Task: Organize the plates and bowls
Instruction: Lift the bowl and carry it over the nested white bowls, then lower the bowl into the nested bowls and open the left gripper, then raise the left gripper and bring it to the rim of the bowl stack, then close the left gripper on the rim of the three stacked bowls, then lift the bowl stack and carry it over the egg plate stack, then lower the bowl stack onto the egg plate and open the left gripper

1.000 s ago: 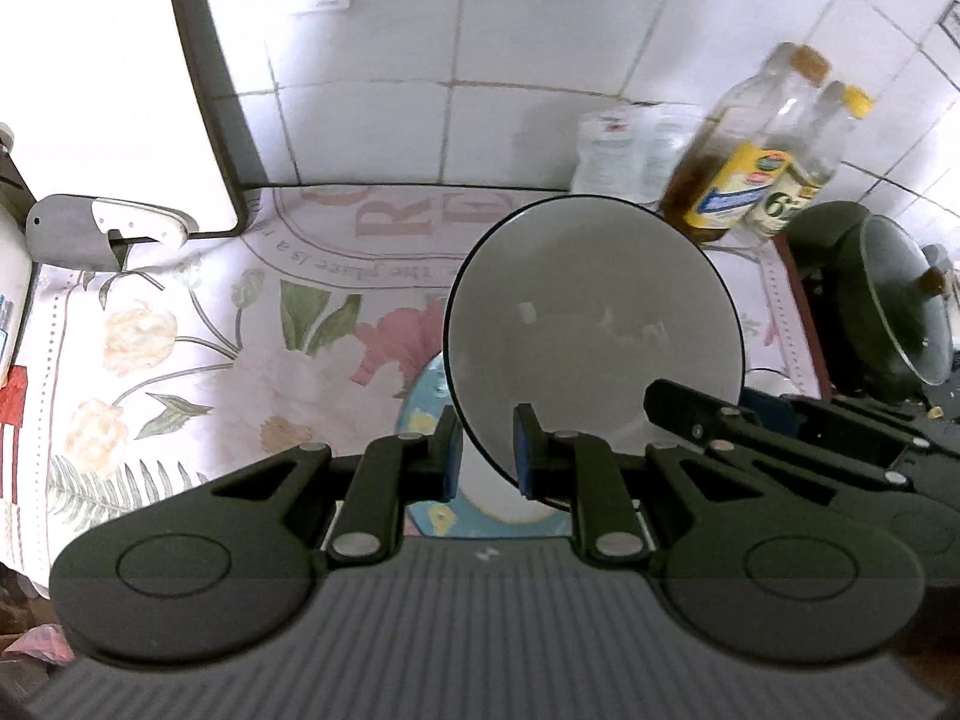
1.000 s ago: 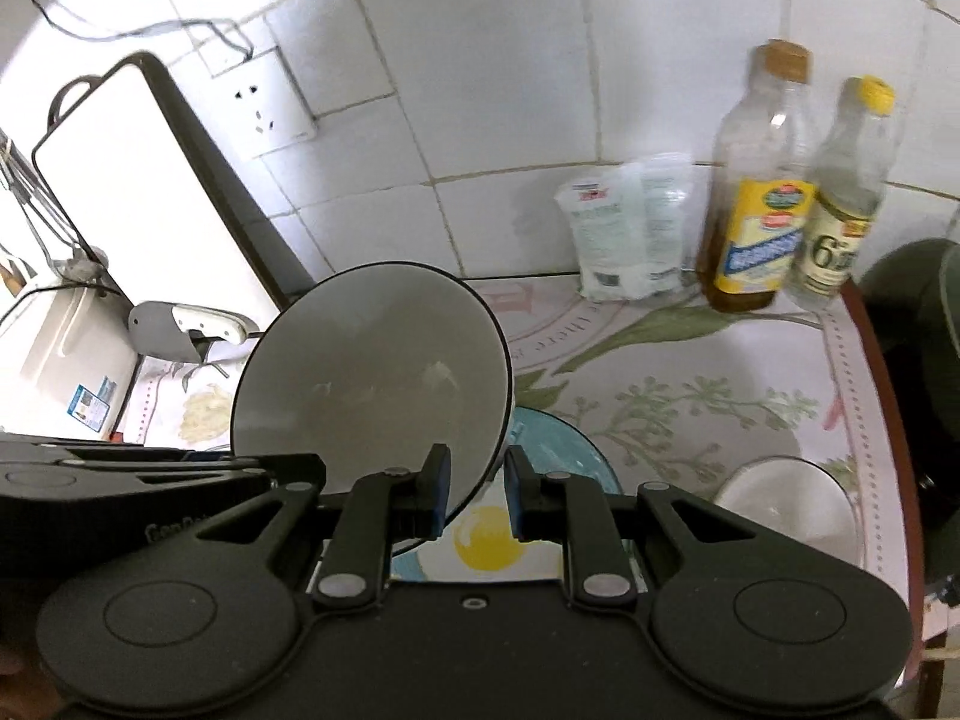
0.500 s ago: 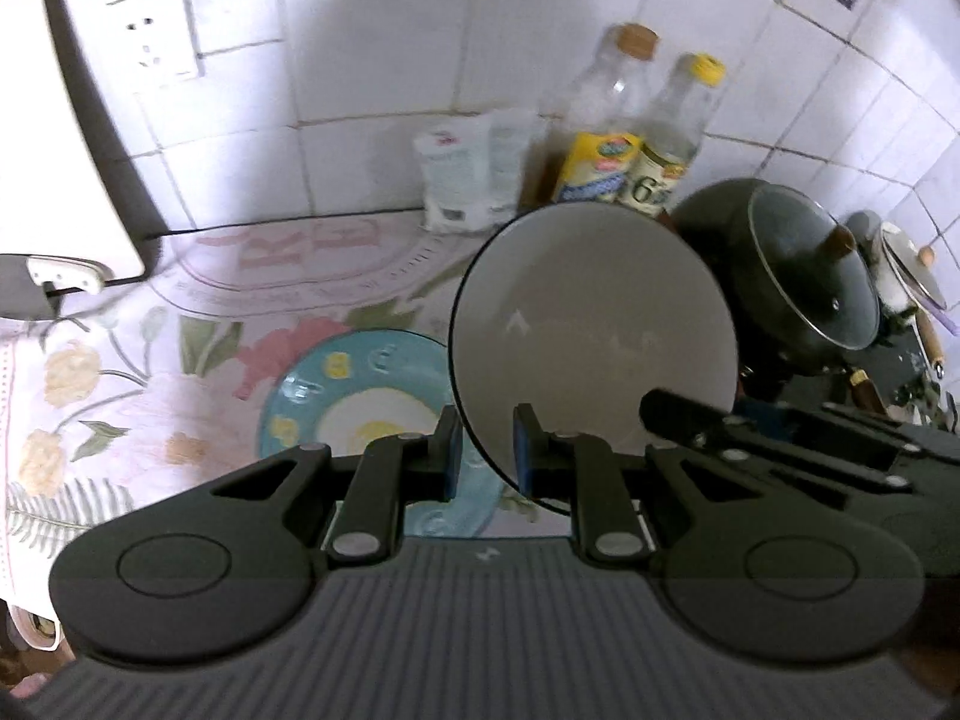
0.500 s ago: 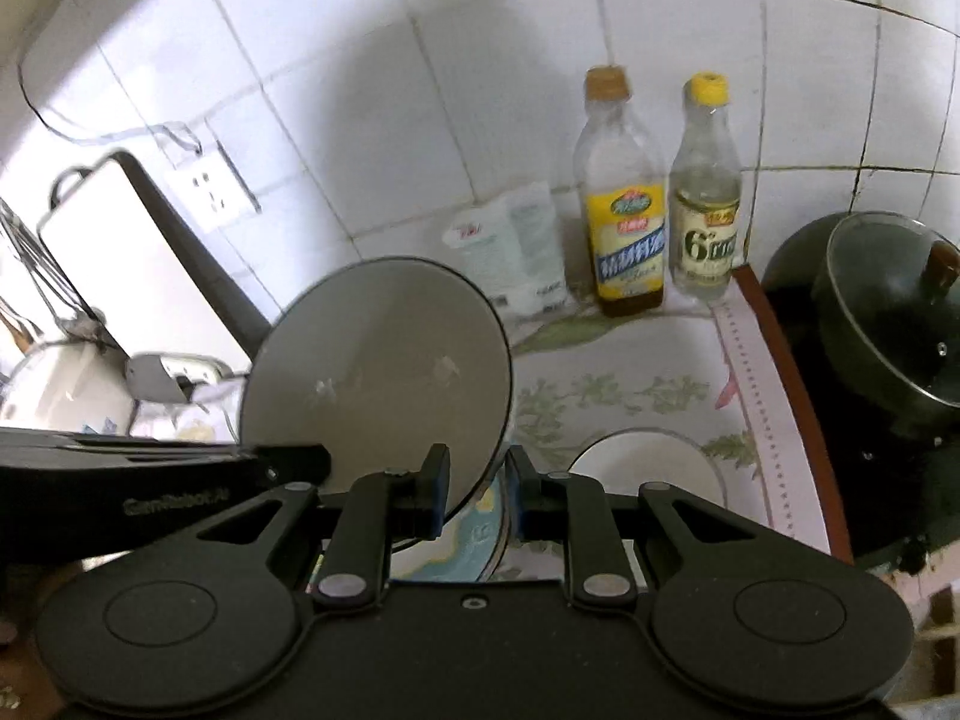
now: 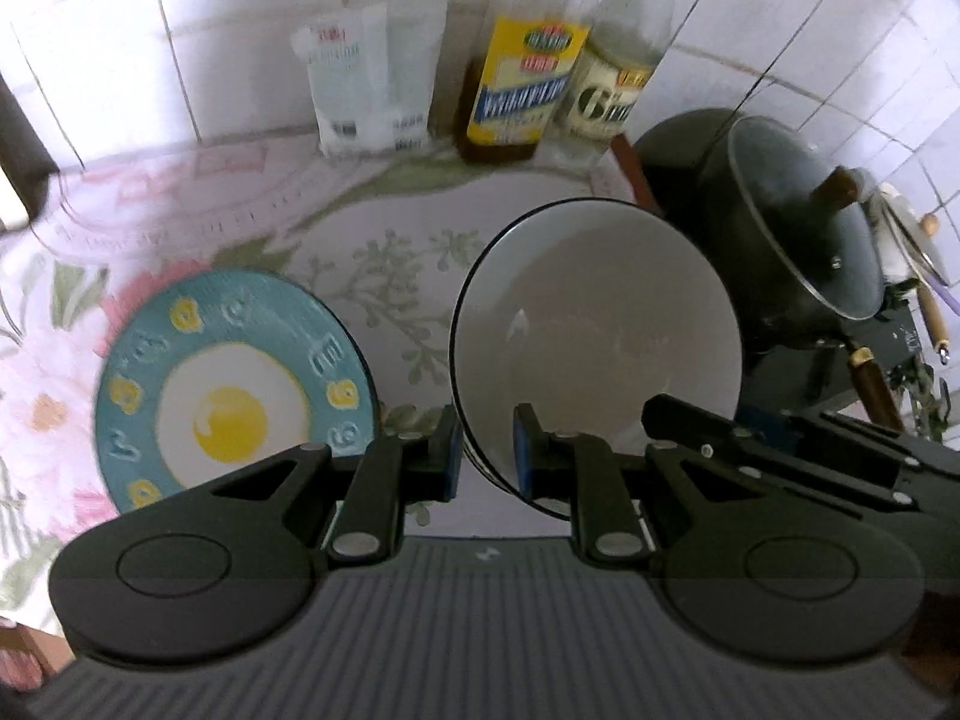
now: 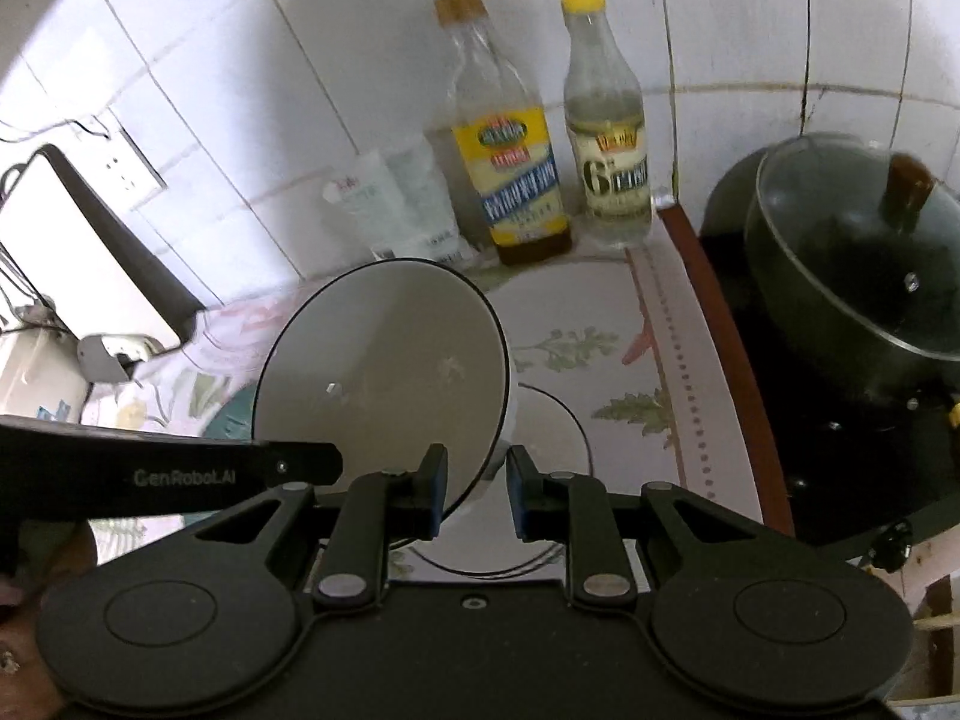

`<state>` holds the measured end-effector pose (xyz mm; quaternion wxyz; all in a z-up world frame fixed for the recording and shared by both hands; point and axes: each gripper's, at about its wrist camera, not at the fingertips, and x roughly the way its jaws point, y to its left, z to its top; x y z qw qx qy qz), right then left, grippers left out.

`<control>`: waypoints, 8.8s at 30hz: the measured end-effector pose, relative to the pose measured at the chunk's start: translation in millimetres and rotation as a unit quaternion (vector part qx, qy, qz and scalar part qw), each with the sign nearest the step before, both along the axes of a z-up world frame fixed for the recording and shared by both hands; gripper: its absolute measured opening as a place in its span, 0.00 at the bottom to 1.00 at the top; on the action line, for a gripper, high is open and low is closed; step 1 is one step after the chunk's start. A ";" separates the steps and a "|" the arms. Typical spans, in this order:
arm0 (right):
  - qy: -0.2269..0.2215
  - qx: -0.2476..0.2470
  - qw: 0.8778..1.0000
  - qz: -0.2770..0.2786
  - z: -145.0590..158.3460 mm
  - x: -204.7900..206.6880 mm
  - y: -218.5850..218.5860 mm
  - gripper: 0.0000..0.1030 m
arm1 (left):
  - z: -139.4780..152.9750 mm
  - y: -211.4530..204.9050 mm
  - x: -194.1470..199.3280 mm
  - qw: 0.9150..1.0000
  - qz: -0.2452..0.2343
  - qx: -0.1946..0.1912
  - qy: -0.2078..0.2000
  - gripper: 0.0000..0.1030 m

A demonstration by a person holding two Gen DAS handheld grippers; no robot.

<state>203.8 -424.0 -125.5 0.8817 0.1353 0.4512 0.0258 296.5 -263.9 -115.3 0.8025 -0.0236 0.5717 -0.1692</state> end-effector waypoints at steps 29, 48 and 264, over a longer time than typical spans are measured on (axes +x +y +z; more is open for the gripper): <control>0.035 -0.101 0.993 0.041 -39.3 17.5 2.2 0.29 | -42.3 -28.2 6.9 0.998 -0.003 0.045 0.054 0.19; -0.063 -0.109 0.986 0.113 33.8 -41.1 4.3 0.47 | 43.3 16.4 -43.7 0.999 -0.017 -0.027 -0.042 0.28; -0.129 -0.044 0.968 0.210 -110.7 27.5 174.7 1.00 | -68.4 206.5 -3.6 0.979 0.174 -0.069 -0.085 0.37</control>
